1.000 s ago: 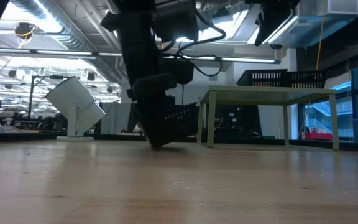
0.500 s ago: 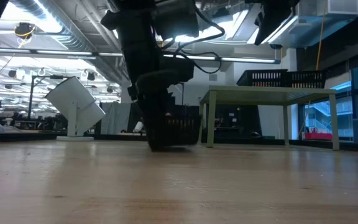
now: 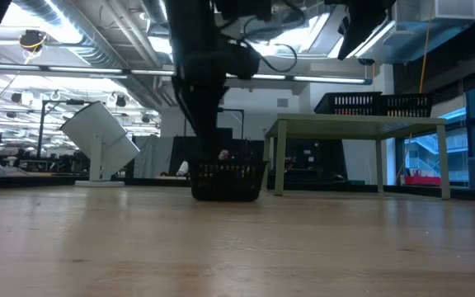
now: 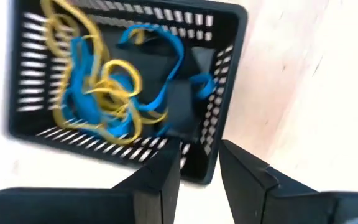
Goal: Pick & Place Office Desk Supplies
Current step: Put the black basket on the shelf
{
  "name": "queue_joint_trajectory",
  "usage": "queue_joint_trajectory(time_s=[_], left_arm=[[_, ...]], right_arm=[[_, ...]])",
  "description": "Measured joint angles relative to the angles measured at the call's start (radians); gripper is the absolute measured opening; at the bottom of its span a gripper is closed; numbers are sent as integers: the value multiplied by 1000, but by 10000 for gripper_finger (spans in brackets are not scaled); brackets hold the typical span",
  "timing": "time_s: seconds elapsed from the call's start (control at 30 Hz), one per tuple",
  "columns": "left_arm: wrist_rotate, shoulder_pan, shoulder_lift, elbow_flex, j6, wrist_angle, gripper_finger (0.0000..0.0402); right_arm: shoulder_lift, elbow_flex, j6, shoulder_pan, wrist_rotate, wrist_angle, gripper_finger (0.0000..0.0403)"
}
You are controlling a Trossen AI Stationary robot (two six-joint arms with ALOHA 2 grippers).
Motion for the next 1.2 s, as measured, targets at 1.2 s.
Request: queue_joint_trajectory(time_s=[1.2], left_arm=[[-552, -240, -317, 53, -603, -628, 102]], right_arm=[[314, -520, 24, 304, -261, 1301, 199]])
